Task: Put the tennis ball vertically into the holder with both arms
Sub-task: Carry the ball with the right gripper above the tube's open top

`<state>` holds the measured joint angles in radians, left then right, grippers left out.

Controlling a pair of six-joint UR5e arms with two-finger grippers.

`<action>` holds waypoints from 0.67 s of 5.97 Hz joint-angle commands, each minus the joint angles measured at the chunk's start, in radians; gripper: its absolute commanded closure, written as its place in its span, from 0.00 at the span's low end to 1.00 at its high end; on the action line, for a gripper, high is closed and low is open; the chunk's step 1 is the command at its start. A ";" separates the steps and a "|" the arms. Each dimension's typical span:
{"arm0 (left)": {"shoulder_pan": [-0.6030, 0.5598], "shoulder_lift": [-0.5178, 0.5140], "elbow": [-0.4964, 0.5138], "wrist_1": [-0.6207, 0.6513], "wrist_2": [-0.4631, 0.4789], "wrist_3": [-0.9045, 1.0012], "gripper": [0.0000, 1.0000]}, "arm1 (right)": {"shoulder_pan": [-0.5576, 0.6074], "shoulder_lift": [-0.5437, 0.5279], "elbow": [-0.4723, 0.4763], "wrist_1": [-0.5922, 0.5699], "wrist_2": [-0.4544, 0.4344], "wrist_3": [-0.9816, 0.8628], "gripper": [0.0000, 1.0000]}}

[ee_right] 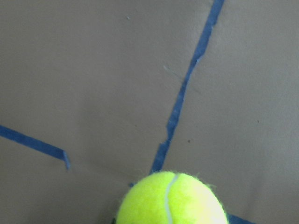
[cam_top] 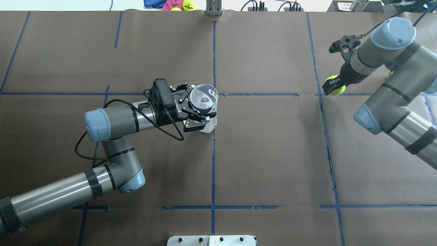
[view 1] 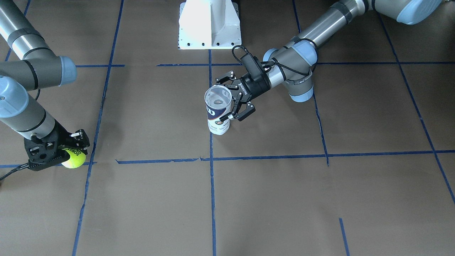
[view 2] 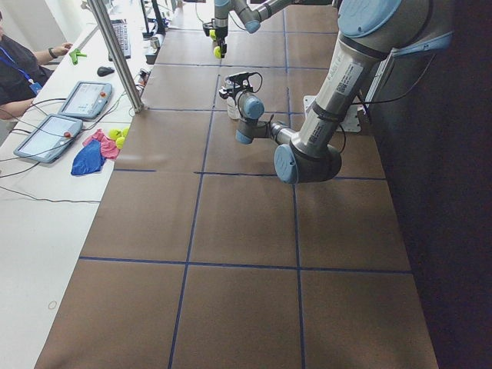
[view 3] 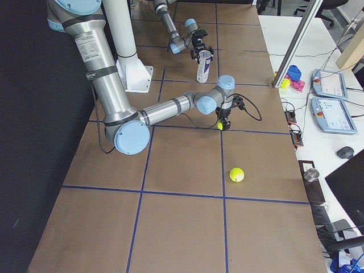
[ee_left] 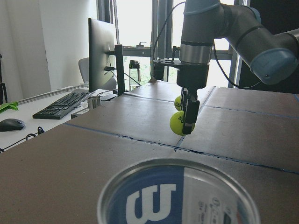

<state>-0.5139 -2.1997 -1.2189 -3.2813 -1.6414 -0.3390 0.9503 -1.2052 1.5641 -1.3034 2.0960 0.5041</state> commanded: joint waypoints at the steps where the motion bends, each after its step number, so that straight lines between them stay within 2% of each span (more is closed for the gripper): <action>1: 0.001 0.000 0.001 0.002 0.000 0.000 0.03 | -0.010 0.059 0.186 -0.175 0.006 0.156 0.86; 2: 0.002 0.000 0.001 0.002 0.000 0.000 0.05 | -0.053 0.125 0.312 -0.358 0.003 0.233 0.86; 3: 0.002 0.000 0.002 0.002 0.000 0.000 0.07 | -0.100 0.191 0.389 -0.451 -0.002 0.354 0.86; 4: 0.002 0.000 0.002 0.003 0.000 -0.002 0.07 | -0.175 0.284 0.395 -0.494 -0.028 0.513 0.87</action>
<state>-0.5124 -2.1997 -1.2169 -3.2792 -1.6414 -0.3396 0.8375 -1.0014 1.9299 -1.7361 2.0862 0.8805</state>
